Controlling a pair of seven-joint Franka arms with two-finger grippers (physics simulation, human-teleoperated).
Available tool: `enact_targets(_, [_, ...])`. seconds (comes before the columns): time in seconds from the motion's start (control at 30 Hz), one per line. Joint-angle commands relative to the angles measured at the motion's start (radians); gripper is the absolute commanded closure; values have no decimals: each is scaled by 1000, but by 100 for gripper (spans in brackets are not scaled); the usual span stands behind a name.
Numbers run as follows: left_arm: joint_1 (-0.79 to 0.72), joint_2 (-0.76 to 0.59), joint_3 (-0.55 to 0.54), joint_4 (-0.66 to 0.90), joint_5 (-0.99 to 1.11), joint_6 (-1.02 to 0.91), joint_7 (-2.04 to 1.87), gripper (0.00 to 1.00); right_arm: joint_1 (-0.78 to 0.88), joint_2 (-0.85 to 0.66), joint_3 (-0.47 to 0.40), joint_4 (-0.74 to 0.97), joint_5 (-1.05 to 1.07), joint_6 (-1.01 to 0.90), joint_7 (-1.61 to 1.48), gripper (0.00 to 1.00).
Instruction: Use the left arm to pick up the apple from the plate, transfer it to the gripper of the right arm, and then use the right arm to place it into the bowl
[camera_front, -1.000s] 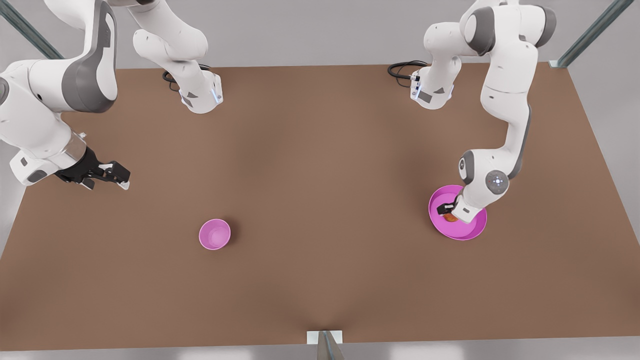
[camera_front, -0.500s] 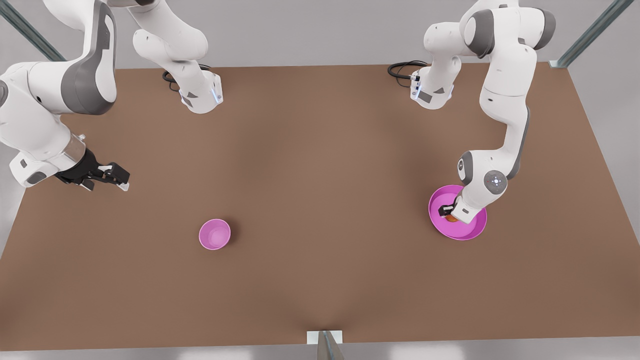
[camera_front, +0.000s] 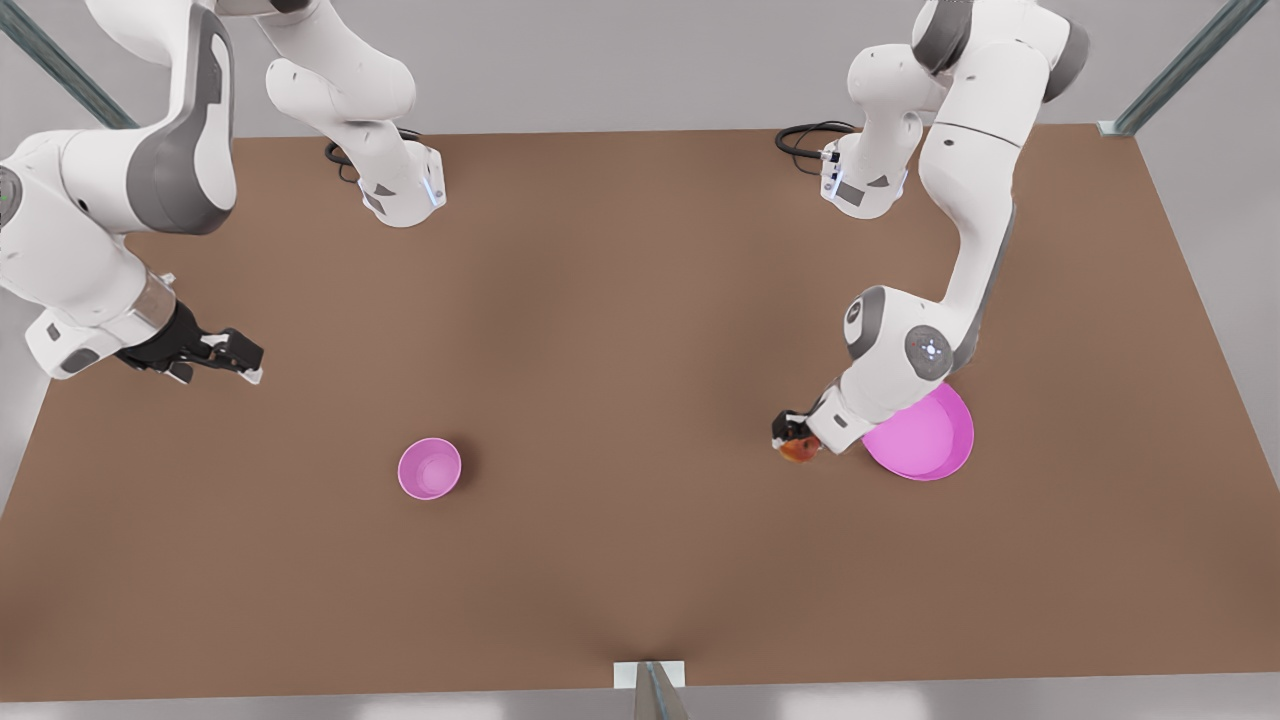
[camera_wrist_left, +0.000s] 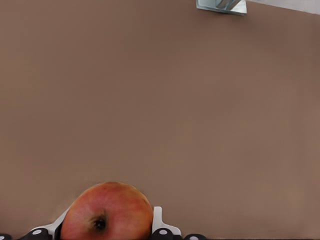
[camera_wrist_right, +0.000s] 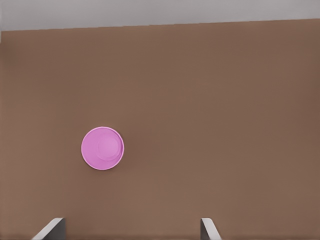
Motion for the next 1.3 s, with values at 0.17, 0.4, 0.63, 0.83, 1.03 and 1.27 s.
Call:
enact_targets(0.17, [-9,288,-280,396,-183,17,685,36,-13,95,-7,0,390,4,2,0])
enact_targets(0.4, [-17,451,-486,479,-195,272,1386,37,-46,299,1,32,948,21,-87,0])
enact_targets(0.63, [-126,575,-501,705,-190,386,1573,39,-42,459,34,-37,1235,13,-805,0])
enact_targets(0.83, [-196,629,-480,783,-186,493,1728,39,-42,554,102,-13,1309,-12,-930,0])
enact_targets(1.03, [-233,629,-462,781,-187,559,1754,39,-39,683,197,85,1312,-2,-982,0])
enact_targets(1.27, [-253,629,-463,781,-189,577,1716,36,15,740,200,141,1373,-53,-971,0])
